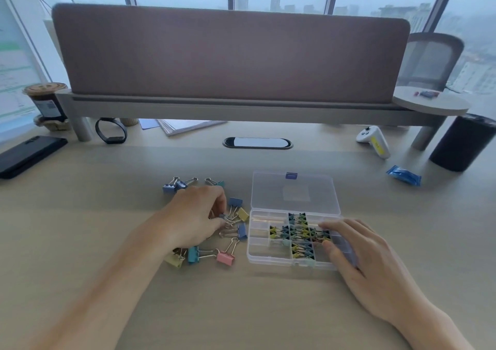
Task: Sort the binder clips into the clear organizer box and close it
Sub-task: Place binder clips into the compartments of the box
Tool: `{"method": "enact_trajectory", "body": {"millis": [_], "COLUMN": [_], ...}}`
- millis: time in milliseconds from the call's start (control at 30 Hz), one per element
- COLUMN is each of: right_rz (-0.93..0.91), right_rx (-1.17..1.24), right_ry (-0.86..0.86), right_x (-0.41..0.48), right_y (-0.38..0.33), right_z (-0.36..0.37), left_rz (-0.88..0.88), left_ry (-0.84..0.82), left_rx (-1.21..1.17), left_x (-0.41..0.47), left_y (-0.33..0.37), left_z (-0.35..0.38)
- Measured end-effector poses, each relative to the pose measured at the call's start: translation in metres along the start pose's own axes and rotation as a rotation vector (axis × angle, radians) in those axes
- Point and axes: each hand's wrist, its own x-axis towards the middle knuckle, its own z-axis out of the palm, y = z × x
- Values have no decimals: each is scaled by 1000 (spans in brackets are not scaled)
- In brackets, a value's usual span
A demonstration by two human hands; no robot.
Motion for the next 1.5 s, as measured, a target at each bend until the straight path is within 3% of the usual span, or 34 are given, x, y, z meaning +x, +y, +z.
{"method": "enact_trajectory", "body": {"millis": [233,333,600,933,1100,1300,1500], "right_rz": [13,14,14,-18,-58,-1,43], "right_rx": [-4,-11,7,42,113,194,265], "right_ry": [-8,-9,-13,56,150,-4,11], "right_x": [1,1,1,-1,12,58,53], "right_y": [-3,-4,-5,-9,-30,-70,-80], "right_z": [0,-1,-3,-7,-10,12,20], "left_rz": [72,151,188,126,149,240,211], "left_ry": [142,12,39,33,12,20,74], "left_rx": [-348,-360,-263,-805,-723,-601,-461], "left_x": [-5,-8,-4,-3,-2,-4,-3], "left_y": [22,44,45,43,33,35,35], "left_z": [-12,-1,6,-1,1,14,17]}}
